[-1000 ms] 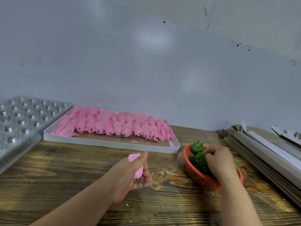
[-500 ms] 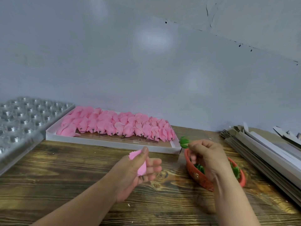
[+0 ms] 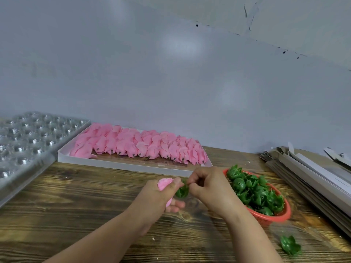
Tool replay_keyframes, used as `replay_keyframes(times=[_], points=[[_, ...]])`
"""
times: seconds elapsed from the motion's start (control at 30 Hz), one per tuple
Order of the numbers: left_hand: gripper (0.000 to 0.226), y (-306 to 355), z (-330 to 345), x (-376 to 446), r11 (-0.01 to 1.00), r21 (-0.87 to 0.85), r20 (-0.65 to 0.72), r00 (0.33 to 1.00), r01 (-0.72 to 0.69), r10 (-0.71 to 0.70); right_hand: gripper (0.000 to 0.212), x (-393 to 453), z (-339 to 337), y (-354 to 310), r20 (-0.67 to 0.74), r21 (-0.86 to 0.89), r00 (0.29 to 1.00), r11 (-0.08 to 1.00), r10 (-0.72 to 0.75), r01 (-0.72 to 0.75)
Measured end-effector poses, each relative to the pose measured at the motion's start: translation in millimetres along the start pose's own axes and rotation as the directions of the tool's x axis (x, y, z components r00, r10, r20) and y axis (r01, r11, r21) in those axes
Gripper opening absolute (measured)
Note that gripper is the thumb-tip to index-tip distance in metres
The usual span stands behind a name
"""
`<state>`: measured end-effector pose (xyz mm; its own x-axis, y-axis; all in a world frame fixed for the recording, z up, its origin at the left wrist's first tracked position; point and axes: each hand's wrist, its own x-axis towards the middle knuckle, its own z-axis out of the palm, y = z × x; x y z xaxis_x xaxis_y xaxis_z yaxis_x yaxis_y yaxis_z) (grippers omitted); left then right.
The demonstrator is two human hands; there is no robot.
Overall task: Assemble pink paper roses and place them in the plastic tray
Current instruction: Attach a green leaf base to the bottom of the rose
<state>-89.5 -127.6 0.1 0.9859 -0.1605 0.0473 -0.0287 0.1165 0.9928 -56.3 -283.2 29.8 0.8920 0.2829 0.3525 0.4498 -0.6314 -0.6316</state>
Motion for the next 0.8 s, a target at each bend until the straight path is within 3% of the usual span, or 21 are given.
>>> replay_keyframes(times=[0.1, 0.17, 0.3, 0.37, 0.47, 0.57, 0.63, 0.67, 0.8], points=[[0.041, -4, -2, 5, 0.997, -0.069, -0.04, 0.998, 0.044, -0.047, 0.023, 0, -5, 5, -0.016, 0.315, 0.999, 0.948, 0.046, -0.039], [0.048, -6, -4, 8, 0.982, -0.169, -0.072, 0.993, 0.085, -0.099, 0.026, 0, -8, 9, -0.011, 0.437, 0.996, 0.896, 0.093, -0.079], [0.043, -6, -6, 14, 0.871, -0.463, -0.064, 0.974, 0.164, -0.218, 0.036, -3, 6, 2, 0.05, 0.429, 0.997, 0.901, 0.053, -0.069], [0.038, -6, -7, 16, 0.788, -0.589, -0.07, 0.96, 0.18, -0.271, 0.039, -4, 20, -5, -0.021, 0.375, 0.999, 0.927, 0.034, -0.024], [0.032, -7, -9, 18, 0.688, -0.706, -0.076, 0.948, 0.168, -0.31, 0.034, -7, 38, -11, -0.163, 0.159, 0.985, 0.983, -0.065, 0.091], [0.033, -8, -10, 19, 0.705, -0.687, -0.082, 0.945, 0.177, -0.317, 0.016, -9, 47, -16, -0.244, -0.005, 0.949, 0.979, -0.198, 0.203], [0.034, -8, -9, 18, 0.733, -0.652, -0.075, 0.946, 0.193, -0.316, 0.01, -9, 49, -18, -0.294, -0.043, 0.932, 0.977, -0.212, 0.209], [0.034, -8, -7, 17, 0.743, -0.639, -0.068, 0.948, 0.199, -0.312, 0.008, -8, 47, -18, -0.309, -0.017, 0.933, 0.982, -0.182, 0.186], [0.042, -4, -5, 15, 0.796, -0.576, -0.134, 0.94, 0.185, -0.315, 0.035, -3, 36, -15, -0.342, 0.255, 0.938, 0.966, 0.048, 0.044]])
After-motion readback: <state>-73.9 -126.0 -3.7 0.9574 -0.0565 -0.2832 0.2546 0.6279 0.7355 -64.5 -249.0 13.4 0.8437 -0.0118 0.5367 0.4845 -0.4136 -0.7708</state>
